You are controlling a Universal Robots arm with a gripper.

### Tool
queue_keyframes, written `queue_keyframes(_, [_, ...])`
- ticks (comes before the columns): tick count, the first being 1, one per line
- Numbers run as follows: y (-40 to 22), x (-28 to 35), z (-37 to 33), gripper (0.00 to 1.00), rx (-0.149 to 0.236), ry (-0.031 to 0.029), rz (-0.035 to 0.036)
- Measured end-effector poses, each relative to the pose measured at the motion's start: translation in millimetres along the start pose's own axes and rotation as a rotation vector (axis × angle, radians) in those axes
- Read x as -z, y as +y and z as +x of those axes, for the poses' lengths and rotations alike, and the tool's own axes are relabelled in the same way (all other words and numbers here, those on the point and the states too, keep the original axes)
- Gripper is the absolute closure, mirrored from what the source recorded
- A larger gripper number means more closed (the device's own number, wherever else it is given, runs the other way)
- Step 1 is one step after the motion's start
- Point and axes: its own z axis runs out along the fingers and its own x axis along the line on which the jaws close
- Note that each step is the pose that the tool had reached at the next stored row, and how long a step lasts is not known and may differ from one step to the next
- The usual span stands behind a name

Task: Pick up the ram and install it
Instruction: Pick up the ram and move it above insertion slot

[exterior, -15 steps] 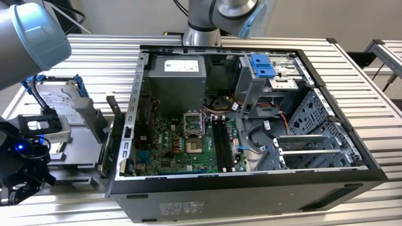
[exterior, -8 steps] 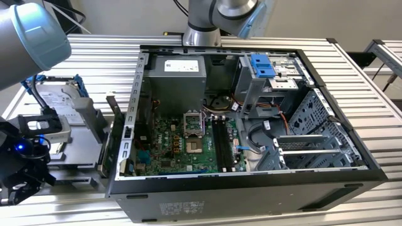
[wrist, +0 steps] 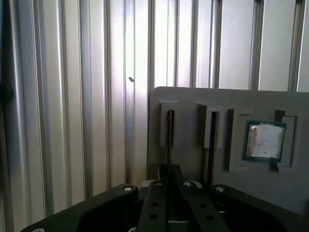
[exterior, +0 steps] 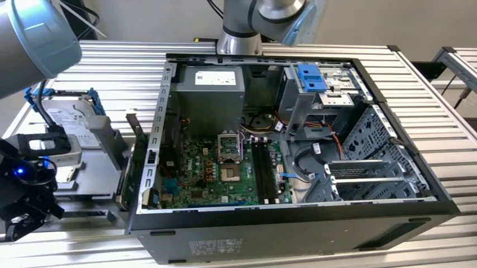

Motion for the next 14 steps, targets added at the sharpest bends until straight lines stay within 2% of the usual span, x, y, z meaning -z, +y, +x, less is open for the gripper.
queue_keyframes(14, [-0.3, 19.6, -0.8, 1.0, 0.0, 0.0, 0.0])
